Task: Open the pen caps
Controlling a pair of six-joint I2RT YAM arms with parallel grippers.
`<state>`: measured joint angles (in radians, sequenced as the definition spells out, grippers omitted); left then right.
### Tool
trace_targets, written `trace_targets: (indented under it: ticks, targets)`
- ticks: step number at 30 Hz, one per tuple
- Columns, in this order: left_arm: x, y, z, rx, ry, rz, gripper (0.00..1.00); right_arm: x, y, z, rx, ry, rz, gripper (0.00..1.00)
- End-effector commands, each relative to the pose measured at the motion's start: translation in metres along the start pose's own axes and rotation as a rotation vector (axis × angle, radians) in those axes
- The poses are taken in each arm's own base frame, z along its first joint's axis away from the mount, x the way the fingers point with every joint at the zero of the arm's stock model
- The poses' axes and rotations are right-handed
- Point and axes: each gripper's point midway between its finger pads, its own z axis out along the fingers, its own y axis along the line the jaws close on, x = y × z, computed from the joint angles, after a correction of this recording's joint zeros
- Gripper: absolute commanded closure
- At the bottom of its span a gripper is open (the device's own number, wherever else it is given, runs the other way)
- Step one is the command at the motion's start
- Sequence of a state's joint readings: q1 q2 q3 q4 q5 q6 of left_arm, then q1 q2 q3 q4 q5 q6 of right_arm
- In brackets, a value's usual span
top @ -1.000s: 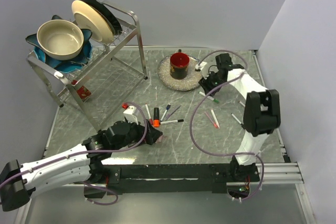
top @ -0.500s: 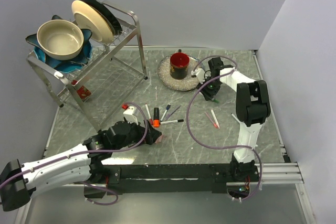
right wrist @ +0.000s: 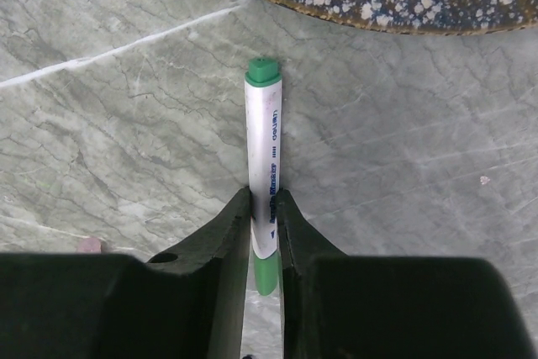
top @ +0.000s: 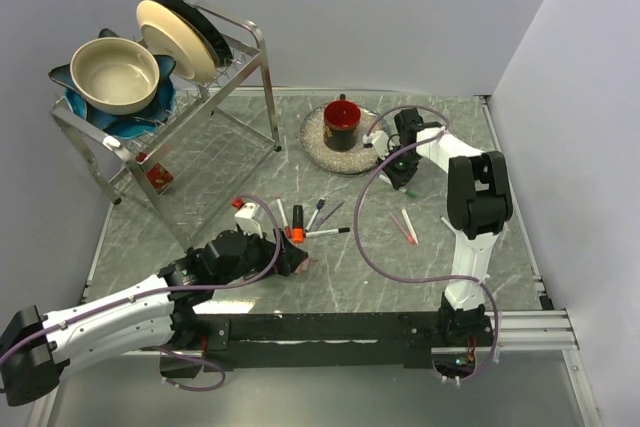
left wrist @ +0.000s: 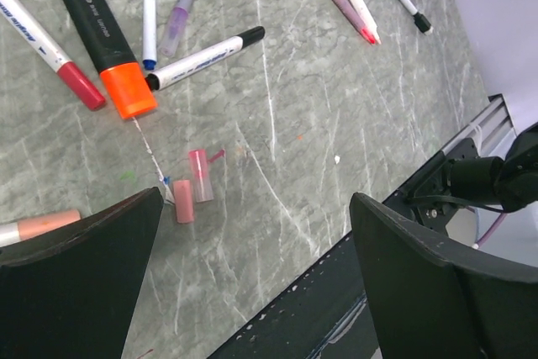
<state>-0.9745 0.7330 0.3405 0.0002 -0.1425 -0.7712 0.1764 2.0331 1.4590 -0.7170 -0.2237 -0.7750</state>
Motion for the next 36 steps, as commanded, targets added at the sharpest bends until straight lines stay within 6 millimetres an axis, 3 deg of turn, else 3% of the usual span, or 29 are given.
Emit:
trace_targets:
  ticks: [1,3,6,9,13,20,23,24,25,27,32,36]
  targets:
    - [-0.011,-0.017,0.000,0.073,-0.029,-0.015,0.01,-0.003,0.000,0.001,0.024,-0.012,-0.001,0.94]
    - [-0.012,-0.019,0.000,0.082,-0.029,-0.020,0.01,-0.001,0.000,0.000,0.030,-0.013,0.013,1.00]
    - [-0.012,-0.025,0.000,0.109,-0.028,-0.035,0.01,-0.002,-0.004,-0.011,0.066,-0.053,0.038,1.00]
    - [-0.012,-0.032,0.000,0.140,-0.025,-0.045,0.01,-0.008,-0.010,-0.034,0.101,-0.134,0.106,1.00]
    - [-0.015,-0.042,0.003,0.179,-0.023,-0.047,0.00,-0.022,-0.011,-0.084,0.118,-0.313,0.191,1.00]
    - [-0.020,-0.069,0.013,0.277,-0.003,-0.052,0.01,-0.043,0.038,-0.146,-0.008,-0.602,0.356,1.00]
    - [-0.021,-0.078,0.023,0.300,0.016,-0.042,0.01,-0.046,0.054,-0.171,-0.063,-0.725,0.505,1.00]
    - [-0.023,-0.082,0.024,0.312,0.014,-0.038,0.01,-0.053,0.067,-0.188,-0.101,-0.794,0.496,1.00]
    - [-0.025,-0.084,0.027,0.319,0.012,-0.038,0.01,-0.042,0.056,-0.191,-0.086,-0.842,0.552,1.00]
    - [-0.029,-0.095,0.032,0.351,0.014,-0.030,0.01,-0.042,0.069,-0.204,-0.176,-0.945,0.642,1.00]
    - [-0.036,-0.112,0.054,0.380,0.026,-0.016,0.01,-0.024,0.078,-0.219,-0.292,-1.094,0.867,1.00]
    - [-0.040,-0.125,0.074,0.398,0.045,-0.002,0.01,-0.016,0.093,-0.212,-0.373,-1.121,0.870,1.00]
